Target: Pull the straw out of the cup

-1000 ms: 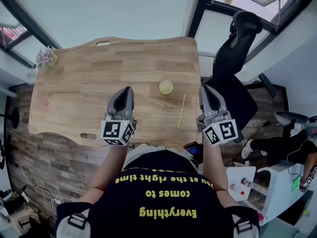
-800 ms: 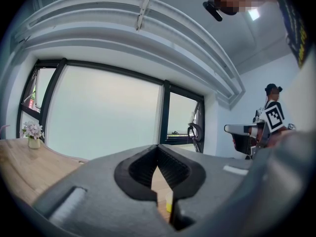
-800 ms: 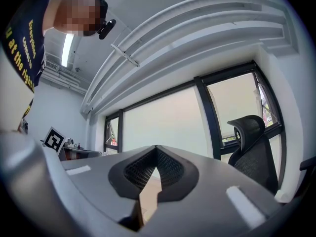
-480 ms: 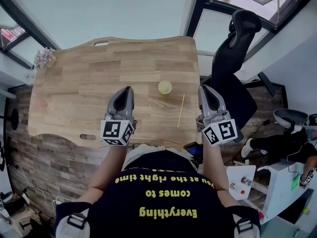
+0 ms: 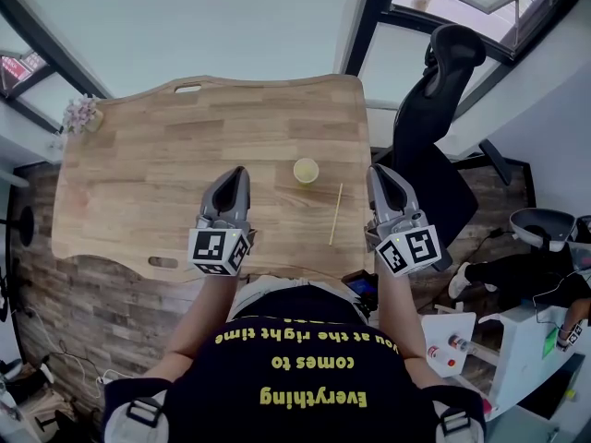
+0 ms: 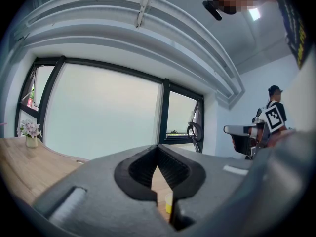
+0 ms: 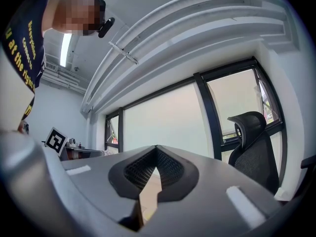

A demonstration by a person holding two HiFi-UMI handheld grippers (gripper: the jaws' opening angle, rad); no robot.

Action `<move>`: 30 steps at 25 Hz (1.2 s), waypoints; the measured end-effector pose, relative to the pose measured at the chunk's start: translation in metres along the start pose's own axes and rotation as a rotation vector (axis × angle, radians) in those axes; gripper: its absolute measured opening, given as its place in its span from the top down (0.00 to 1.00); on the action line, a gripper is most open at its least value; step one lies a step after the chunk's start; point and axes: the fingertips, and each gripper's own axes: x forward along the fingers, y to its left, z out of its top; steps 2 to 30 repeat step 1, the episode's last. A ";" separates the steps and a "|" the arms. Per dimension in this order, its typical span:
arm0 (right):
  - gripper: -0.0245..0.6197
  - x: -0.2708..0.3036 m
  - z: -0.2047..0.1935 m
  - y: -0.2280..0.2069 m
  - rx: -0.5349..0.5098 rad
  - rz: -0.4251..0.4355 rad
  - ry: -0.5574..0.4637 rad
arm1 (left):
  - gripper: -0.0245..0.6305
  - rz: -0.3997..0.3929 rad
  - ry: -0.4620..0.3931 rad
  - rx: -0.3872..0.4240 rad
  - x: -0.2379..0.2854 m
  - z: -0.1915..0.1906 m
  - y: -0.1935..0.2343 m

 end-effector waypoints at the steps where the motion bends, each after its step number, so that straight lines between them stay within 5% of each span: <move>1: 0.95 0.000 0.000 -0.001 0.002 -0.001 0.001 | 0.96 0.000 0.000 0.000 0.001 0.000 0.000; 30: 0.95 0.000 0.000 -0.001 0.002 -0.001 0.001 | 0.96 0.000 0.000 0.000 0.001 0.000 0.000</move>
